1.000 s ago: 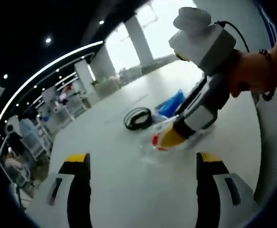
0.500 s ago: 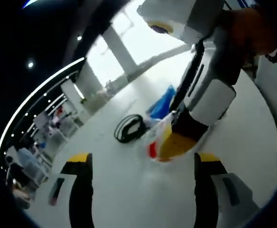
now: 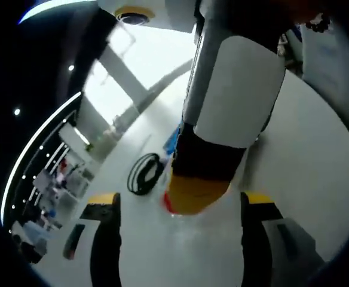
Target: Arrange the tabletop items into an orderly group along one side of the table until the central work area is clear of visible clutter.
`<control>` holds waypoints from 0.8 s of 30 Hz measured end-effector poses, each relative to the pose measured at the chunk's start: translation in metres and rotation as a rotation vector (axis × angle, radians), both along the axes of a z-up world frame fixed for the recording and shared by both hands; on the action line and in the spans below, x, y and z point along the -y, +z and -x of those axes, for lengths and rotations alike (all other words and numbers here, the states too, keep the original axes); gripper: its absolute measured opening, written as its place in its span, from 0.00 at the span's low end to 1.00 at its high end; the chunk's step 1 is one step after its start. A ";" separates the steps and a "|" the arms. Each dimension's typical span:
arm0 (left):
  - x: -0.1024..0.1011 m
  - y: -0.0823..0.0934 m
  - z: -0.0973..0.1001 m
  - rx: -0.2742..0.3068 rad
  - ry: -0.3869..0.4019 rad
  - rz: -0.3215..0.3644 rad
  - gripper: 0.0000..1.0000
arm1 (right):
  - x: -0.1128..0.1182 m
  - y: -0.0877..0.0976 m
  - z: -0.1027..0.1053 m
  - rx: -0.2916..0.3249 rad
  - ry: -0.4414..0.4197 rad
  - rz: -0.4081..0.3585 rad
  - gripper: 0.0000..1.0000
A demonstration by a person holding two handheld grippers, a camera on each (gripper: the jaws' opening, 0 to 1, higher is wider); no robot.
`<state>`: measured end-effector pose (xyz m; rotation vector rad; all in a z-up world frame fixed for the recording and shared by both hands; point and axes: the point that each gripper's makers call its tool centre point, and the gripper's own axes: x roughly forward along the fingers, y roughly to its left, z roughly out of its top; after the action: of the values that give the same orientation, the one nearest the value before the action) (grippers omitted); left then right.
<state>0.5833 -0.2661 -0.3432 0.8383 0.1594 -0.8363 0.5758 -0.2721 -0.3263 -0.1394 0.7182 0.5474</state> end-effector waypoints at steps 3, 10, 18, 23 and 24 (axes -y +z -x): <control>0.003 -0.004 -0.001 0.020 -0.041 -0.035 0.76 | 0.000 0.001 -0.001 -0.003 0.001 -0.003 0.37; 0.016 -0.001 -0.006 0.042 -0.083 -0.009 0.65 | 0.000 0.003 -0.003 -0.004 -0.006 -0.016 0.37; 0.020 -0.004 -0.009 0.047 -0.099 -0.026 0.49 | 0.000 0.007 -0.004 -0.004 -0.021 -0.034 0.37; 0.019 -0.003 -0.011 0.030 -0.090 -0.002 0.45 | 0.000 0.011 -0.007 0.016 -0.022 -0.040 0.39; 0.019 -0.002 -0.012 0.035 -0.091 0.000 0.44 | 0.000 0.012 -0.008 0.015 -0.028 -0.043 0.39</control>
<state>0.5954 -0.2847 -0.3455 0.8645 0.0912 -0.9066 0.5836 -0.2724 -0.3144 -0.0927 0.6924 0.5341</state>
